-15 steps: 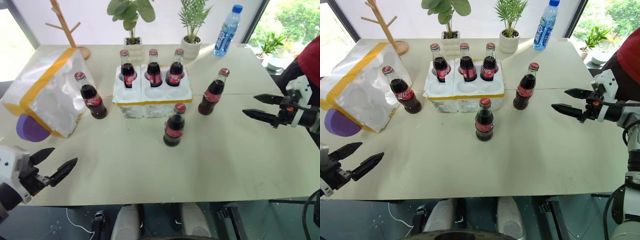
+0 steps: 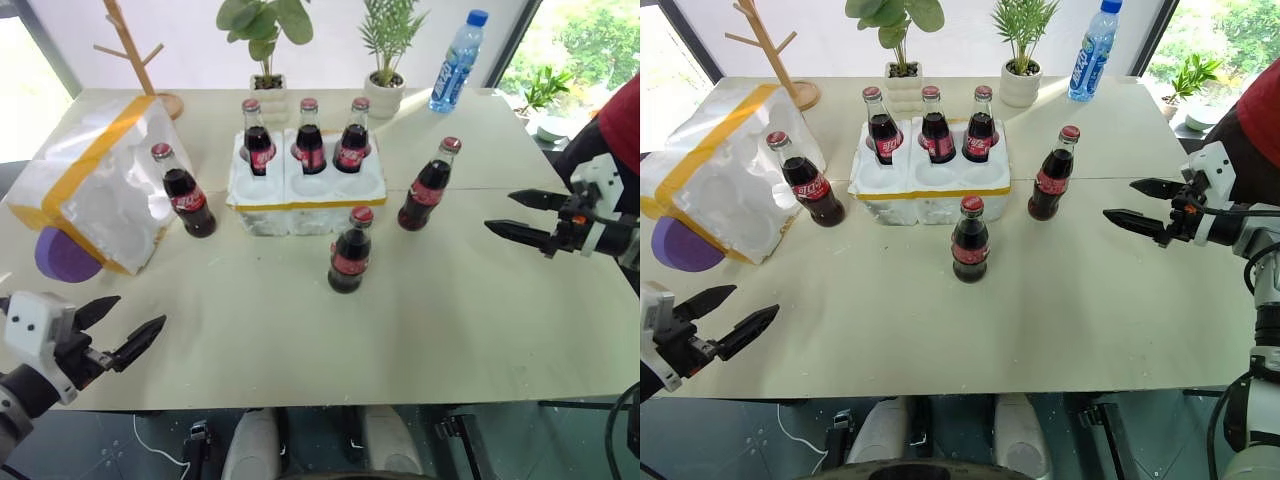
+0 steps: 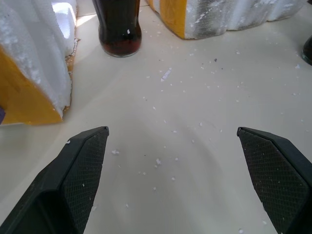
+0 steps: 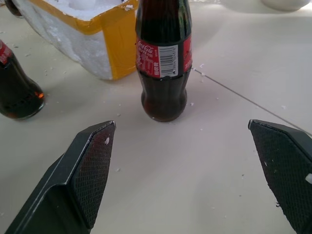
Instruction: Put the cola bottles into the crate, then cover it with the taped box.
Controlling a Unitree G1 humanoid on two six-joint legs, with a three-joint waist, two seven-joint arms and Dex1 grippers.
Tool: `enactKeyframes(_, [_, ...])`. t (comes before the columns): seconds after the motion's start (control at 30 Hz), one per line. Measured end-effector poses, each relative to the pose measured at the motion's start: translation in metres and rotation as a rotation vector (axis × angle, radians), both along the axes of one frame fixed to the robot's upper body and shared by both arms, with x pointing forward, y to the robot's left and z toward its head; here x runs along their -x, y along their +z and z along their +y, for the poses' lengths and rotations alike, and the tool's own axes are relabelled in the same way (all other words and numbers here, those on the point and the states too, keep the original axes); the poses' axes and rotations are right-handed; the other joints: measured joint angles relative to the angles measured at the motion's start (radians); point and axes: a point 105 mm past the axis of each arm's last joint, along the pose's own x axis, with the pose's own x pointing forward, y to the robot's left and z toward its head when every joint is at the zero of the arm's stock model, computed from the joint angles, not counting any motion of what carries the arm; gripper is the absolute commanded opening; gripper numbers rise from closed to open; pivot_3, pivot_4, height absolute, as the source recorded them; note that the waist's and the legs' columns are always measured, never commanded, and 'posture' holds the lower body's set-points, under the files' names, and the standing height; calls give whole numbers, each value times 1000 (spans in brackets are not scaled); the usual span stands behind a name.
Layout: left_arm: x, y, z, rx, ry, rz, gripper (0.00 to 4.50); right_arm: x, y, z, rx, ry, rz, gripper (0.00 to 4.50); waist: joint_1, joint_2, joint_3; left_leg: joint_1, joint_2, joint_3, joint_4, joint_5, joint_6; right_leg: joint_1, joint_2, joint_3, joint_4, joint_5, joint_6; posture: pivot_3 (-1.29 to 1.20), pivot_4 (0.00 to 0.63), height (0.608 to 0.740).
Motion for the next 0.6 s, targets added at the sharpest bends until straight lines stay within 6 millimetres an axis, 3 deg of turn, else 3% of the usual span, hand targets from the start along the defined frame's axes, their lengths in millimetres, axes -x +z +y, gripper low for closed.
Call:
enactKeyframes(0.2, [-5,4,-2,9,-6,-22,4431,-1,0,-1,-2,-14,-2,4500,1,0,0,0,0,0,0,0,0,0,0,0,0,0,0,0,150,740])
enactKeyframes(0.37, [-25,18,-6,35,42,-130,4431,6,-5,3,-13,-5,19,4500,4,0,0,0,0,-1,0,0,0,1,0,0,1,0,1,0,150,740])
enactKeyframes(0.47, [-39,18,-13,72,67,-159,4431,24,-5,14,-53,54,59,4500,5,0,0,0,0,-2,0,0,0,1,0,0,1,2,4,0,150,740])
enactKeyframes(0.6, [-68,23,-17,107,113,-218,4431,51,20,36,-115,155,66,4500,6,1,0,1,0,-4,0,0,0,2,1,-1,2,2,4,0,150,740])
